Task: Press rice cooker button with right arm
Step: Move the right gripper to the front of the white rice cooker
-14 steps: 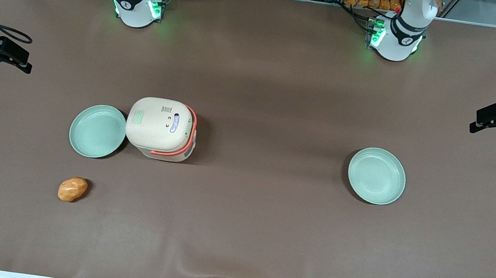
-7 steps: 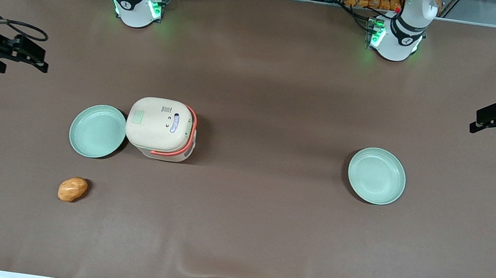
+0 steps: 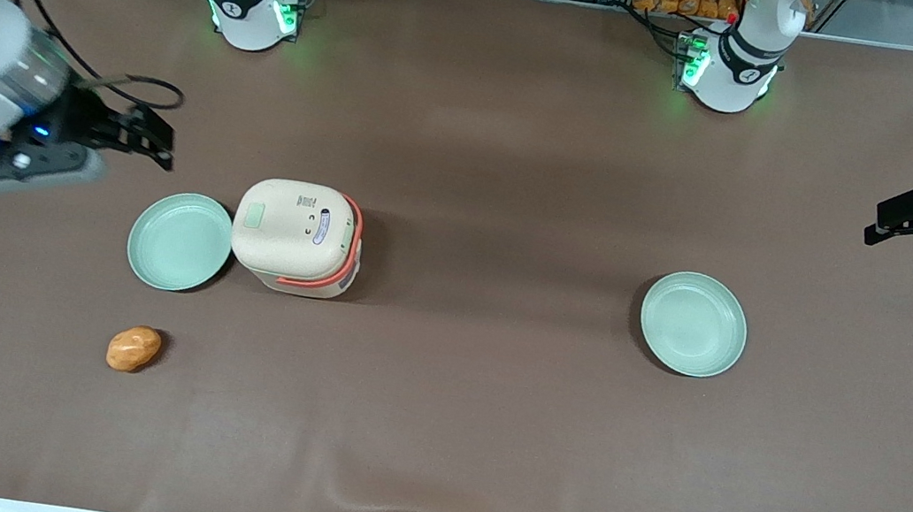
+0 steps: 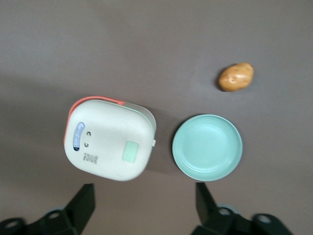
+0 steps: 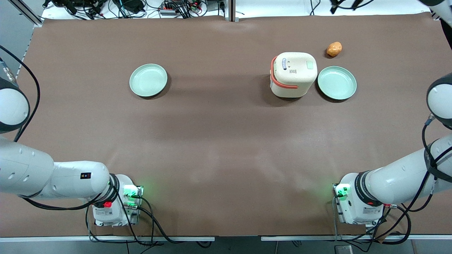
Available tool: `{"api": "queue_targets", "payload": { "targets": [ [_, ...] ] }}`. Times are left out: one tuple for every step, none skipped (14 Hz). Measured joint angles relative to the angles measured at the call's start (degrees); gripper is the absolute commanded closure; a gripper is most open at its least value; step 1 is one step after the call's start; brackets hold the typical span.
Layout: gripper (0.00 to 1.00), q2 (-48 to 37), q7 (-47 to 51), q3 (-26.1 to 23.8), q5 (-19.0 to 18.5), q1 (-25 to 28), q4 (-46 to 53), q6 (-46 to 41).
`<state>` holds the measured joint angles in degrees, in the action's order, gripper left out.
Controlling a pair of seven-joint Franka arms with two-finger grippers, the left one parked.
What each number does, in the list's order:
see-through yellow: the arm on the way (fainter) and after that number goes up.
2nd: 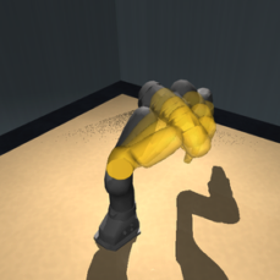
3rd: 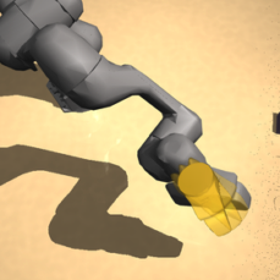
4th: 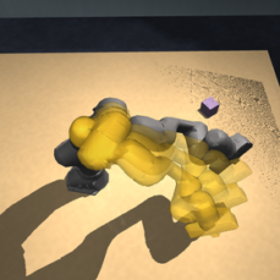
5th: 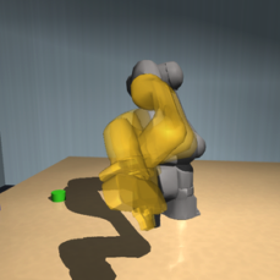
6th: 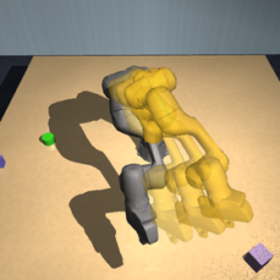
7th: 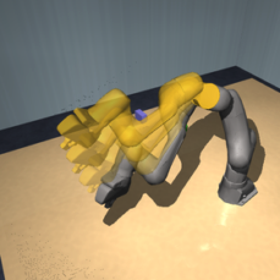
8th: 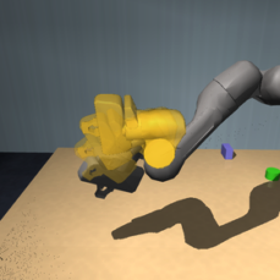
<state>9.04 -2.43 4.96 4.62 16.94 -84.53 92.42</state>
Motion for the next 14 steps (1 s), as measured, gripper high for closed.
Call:
{"api": "queue_targets", "payload": {
  "targets": [
    [0.8, 0.9, 0.8, -0.2, 0.1, 0.8, -0.1, 0.2],
    [0.89, 1.7, 1.4, -0.3, 0.2, 1.3, -0.2, 0.2],
    [1.0, 2.7, 1.8, -0.4, 0.2, 1.6, -0.5, 0.3],
    [1.0, 3.6, 1.8, -0.5, 0.3, 1.7, -0.9, 0.3],
    [1.0, 4.5, 1.8, -0.4, 0.3, 1.7, -1.3, 0.3],
    [1.0, 5.5, 1.8, -0.4, 0.3, 1.7, -1.8, 0.3],
    [1.0, 6.4, 1.8, -0.5, 0.4, 1.7, -2.1, 0.3],
    [1.0, 7.4, 1.8, -0.5, 0.5, 1.8, -2.5, 0.3],
    [1.0, 8.3, 1.8, -0.5, 0.7, 1.9, -2.7, 0.3],
    [1.0, 9.2, 1.8, -0.5, 1.1, 2.0, -3.0, 0.4],
    [1.0, 10.0, 1.8, -0.5, 1.7, 2.2, -3.3, 0.4],
    [1.0, 10.7, 1.8, -0.5, 2.3, 2.3, -3.7, 0.4],
    [1.0, 11.5, 1.8, -0.5, 2.6, 2.3, -4.1, 0.4],
    [1.0, 12.3, 1.8, -0.5, 2.8, 2.3, -4.5, 0.4]
  ]
}}
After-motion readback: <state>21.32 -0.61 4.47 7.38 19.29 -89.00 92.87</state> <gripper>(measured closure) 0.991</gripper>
